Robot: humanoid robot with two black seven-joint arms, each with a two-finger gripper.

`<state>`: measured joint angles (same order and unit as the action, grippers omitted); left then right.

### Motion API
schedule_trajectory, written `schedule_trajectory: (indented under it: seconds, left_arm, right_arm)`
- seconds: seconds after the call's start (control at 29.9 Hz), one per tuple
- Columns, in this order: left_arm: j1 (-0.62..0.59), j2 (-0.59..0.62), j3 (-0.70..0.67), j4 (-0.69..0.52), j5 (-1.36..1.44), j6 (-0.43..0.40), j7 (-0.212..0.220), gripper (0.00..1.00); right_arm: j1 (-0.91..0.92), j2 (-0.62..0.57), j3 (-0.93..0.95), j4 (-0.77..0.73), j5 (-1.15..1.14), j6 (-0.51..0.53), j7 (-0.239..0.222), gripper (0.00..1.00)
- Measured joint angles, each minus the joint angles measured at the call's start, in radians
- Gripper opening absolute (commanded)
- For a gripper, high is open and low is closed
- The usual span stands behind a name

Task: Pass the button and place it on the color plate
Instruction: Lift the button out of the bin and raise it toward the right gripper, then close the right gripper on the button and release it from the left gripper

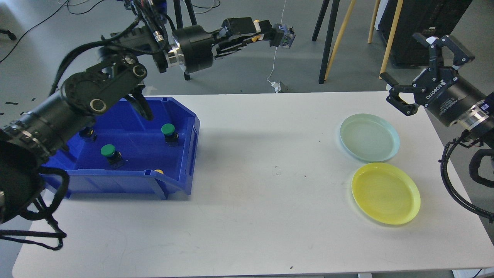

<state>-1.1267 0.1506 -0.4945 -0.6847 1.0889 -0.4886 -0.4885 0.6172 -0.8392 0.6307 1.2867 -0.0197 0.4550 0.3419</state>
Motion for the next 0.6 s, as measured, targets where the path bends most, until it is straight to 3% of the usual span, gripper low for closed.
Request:
schedule_trajectory:
  seconds: [0.17,0.43,0.6]
  left_arm:
    - [0.040,-0.091,-0.038,0.062,-0.028,0.000,0.000,0.08]
    - [0.050,-0.109,-0.043,0.067,-0.029,0.000,0.000,0.09]
    - [0.050,-0.110,-0.043,0.067,-0.029,0.000,0.000,0.09]
  right_arm:
    - [0.001,0.105,-0.011,-0.005,-0.058,-0.023,0.000,0.99]
    - [0.088,0.271,-0.045,-0.110,-0.077,-0.059,-0.004,0.99]
    - [0.150,0.308,-0.082,-0.141,-0.076,-0.063,-0.005,0.99]
